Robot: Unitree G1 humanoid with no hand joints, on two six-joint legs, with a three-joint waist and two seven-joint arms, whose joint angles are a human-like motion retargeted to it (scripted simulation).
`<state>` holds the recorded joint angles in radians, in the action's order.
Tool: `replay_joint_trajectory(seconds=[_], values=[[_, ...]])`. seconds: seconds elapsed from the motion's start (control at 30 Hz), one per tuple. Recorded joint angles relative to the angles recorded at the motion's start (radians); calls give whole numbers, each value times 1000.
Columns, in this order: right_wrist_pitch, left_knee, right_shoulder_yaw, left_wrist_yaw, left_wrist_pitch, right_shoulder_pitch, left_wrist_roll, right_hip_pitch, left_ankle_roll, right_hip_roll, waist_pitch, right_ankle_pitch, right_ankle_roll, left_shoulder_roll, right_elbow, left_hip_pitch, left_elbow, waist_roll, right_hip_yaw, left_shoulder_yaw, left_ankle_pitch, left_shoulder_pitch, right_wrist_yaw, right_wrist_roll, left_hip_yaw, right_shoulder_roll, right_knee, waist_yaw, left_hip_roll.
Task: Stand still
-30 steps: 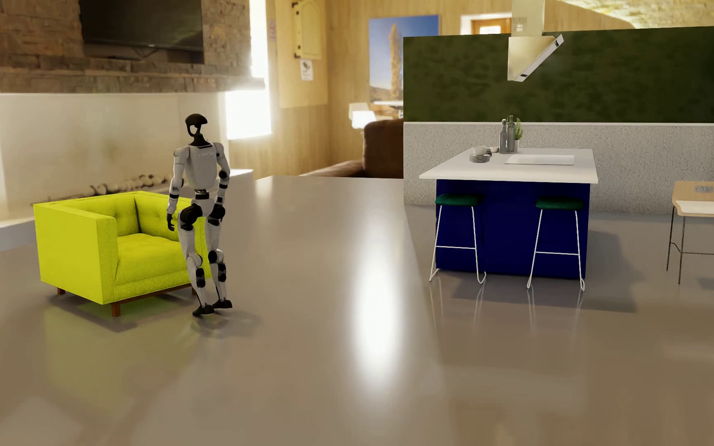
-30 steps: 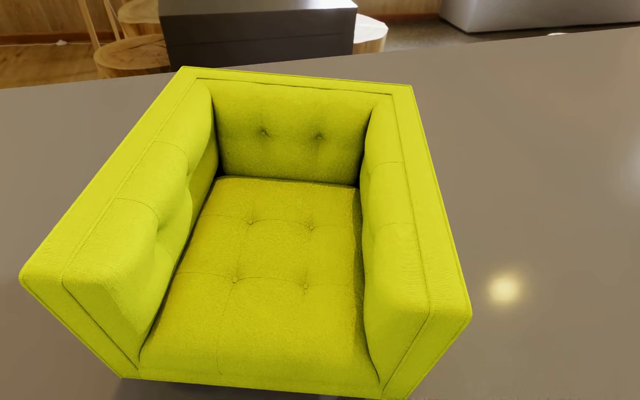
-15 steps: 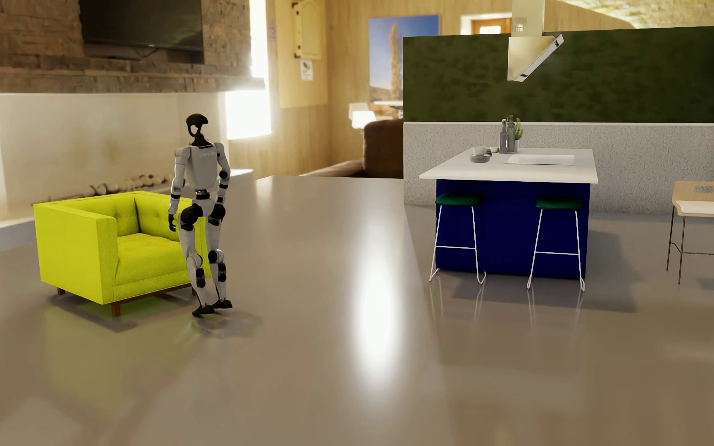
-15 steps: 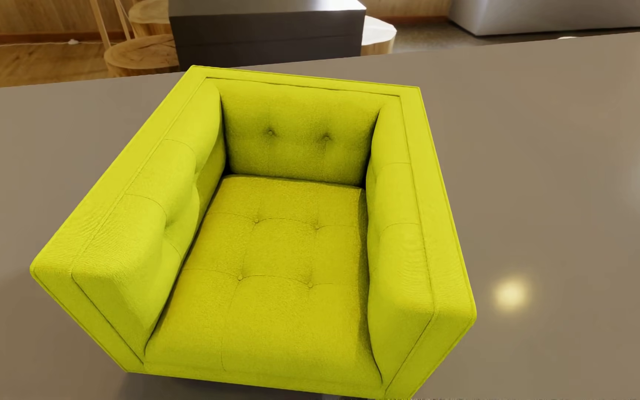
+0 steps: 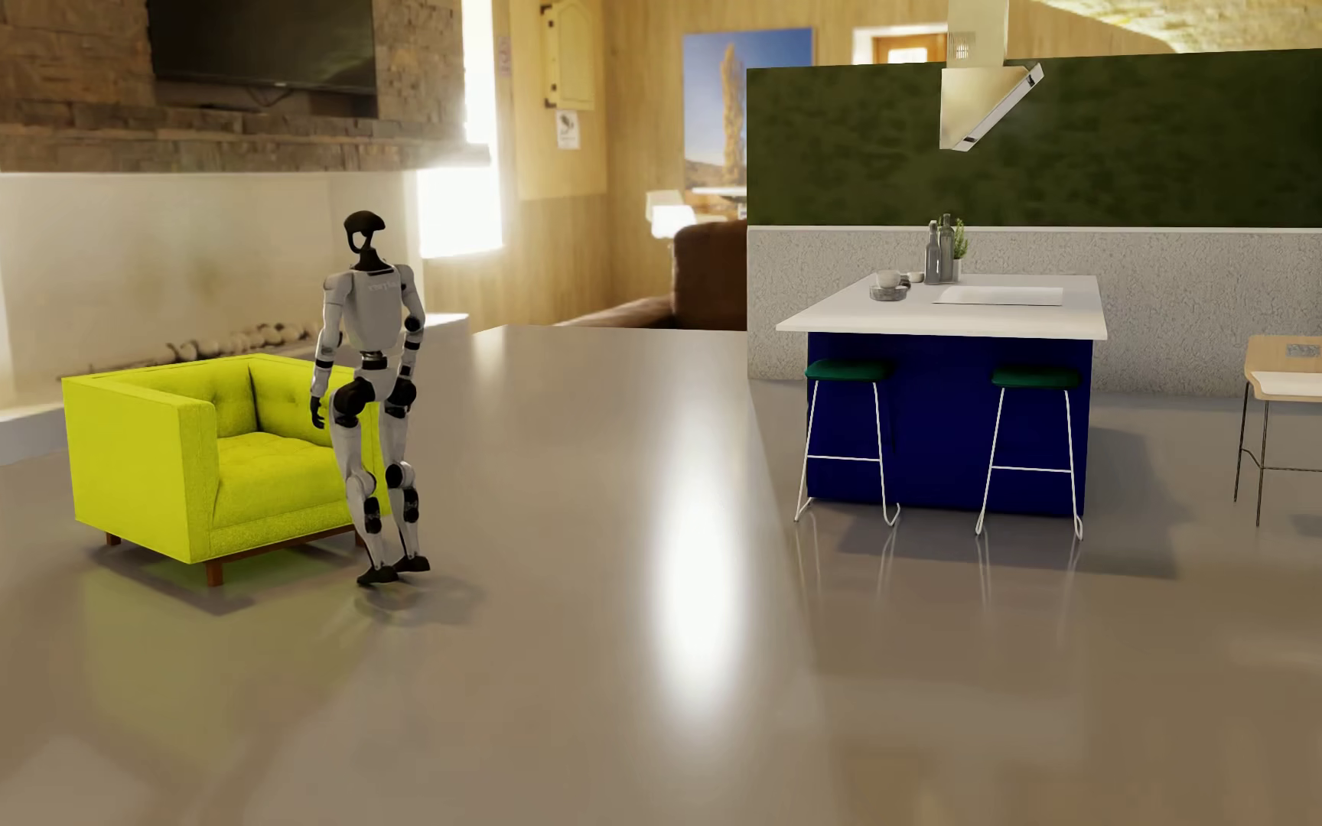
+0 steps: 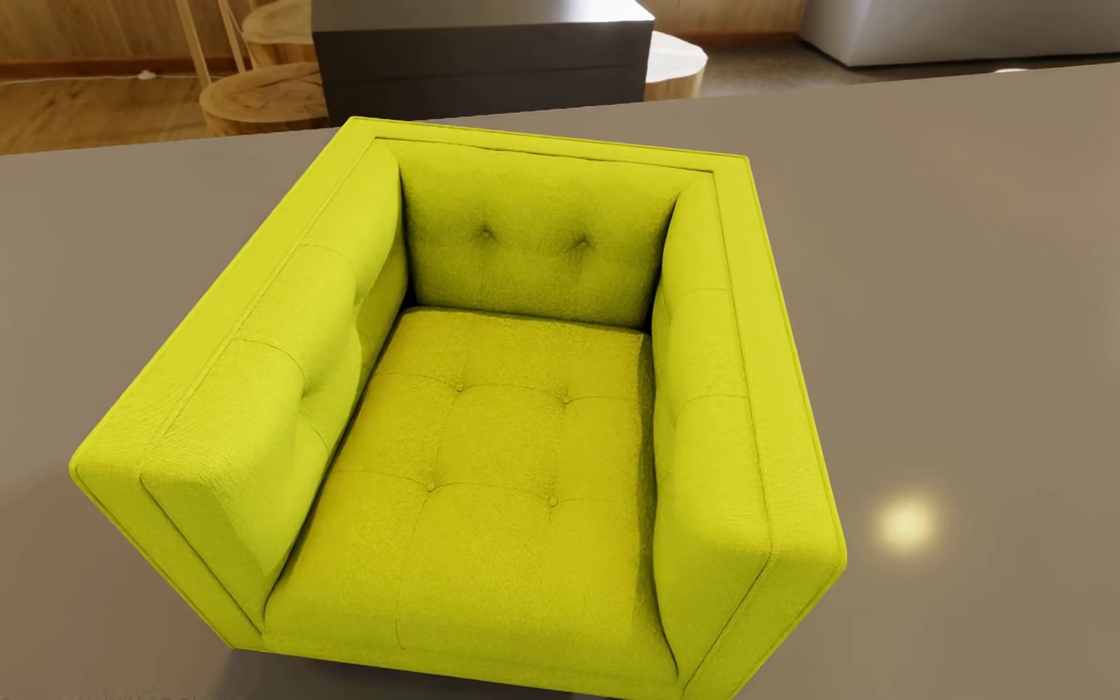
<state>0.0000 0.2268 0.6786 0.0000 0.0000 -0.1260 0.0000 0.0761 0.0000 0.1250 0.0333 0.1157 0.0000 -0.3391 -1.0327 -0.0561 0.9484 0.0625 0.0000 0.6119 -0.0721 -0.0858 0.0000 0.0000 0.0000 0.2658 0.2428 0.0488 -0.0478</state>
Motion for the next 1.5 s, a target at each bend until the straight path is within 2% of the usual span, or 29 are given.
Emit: replay_joint_trajectory(seconds=[0.8,0.97,1.5], values=[[0,11,-45,0,0,-15,0,4,0,-5,1,4,0,9,-11,3,-1,-23,0,-34,18,-11,0,0,0,11,6,-5,-1],[0,11,-15,0,0,-18,0,5,0,-5,-2,3,0,6,-26,1,8,-20,0,-32,25,-15,0,0,0,15,4,-6,-3],[0,22,-33,0,0,-18,0,5,0,-9,-8,13,0,11,-24,1,-1,-20,0,-26,34,-19,0,0,0,7,25,-3,-4]])
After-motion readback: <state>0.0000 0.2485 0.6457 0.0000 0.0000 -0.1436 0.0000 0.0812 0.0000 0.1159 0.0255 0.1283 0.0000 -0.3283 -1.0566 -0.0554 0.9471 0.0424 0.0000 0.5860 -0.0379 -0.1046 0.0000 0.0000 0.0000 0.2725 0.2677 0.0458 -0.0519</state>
